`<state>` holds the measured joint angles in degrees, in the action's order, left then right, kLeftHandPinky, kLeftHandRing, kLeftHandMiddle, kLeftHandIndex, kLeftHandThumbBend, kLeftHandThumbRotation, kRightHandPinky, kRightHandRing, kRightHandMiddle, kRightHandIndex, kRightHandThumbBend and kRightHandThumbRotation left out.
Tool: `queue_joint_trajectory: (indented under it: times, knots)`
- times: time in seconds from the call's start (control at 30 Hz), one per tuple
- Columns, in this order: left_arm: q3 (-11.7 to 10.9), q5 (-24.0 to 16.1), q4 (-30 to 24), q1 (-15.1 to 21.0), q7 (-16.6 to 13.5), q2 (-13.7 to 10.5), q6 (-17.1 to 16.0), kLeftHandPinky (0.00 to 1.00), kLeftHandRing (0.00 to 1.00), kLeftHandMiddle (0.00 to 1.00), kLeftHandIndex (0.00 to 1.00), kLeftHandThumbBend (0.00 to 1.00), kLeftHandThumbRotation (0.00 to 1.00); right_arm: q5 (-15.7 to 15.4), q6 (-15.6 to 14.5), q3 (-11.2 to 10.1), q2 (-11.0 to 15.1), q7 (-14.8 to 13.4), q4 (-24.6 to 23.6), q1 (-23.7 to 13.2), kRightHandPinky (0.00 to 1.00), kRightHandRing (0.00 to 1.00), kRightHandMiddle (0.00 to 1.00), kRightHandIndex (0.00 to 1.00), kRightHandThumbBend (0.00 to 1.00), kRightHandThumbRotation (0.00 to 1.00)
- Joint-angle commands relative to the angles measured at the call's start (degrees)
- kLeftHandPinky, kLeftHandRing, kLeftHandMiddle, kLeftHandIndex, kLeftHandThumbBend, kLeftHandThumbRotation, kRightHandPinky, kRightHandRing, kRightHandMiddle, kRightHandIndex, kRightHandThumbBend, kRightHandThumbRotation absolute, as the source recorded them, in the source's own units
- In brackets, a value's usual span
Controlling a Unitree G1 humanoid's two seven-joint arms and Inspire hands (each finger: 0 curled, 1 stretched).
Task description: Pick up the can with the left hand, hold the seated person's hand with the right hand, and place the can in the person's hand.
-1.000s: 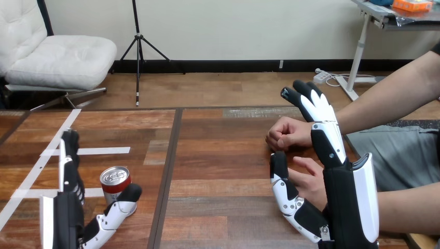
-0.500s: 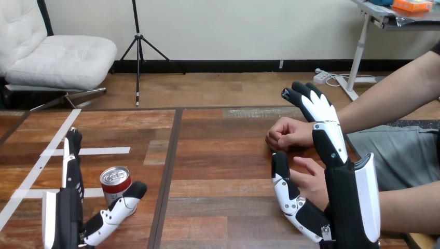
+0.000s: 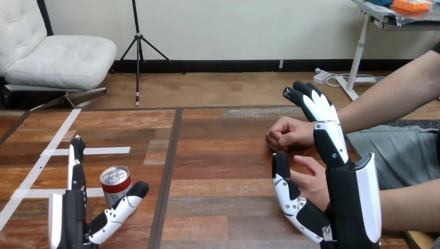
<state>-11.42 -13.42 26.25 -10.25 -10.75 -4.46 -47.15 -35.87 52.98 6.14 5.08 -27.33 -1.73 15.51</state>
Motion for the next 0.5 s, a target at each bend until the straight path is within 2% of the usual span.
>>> queue_joint_trajectory:
  times: [0.0,0.47]
  knots:
    - [0.8,-1.7,1.6,5.1,-1.3,-2.3,2.0,1.00,1.00,1.00,1.00,1.00,0.56,0.5,1.1,-0.8,0.2,-0.2,-1.0,-1.7,1.00,0.96,0.93,0.87,0.18,0.00]
    - [1.8,-4.4,6.4,8.2,-4.4,-4.0,3.8,1.00,1.00,1.00,1.00,1.00,0.59,0.9,1.1,-1.1,0.5,0.5,-1.3,-1.5,1.00,0.96,0.93,0.88,0.17,0.00]
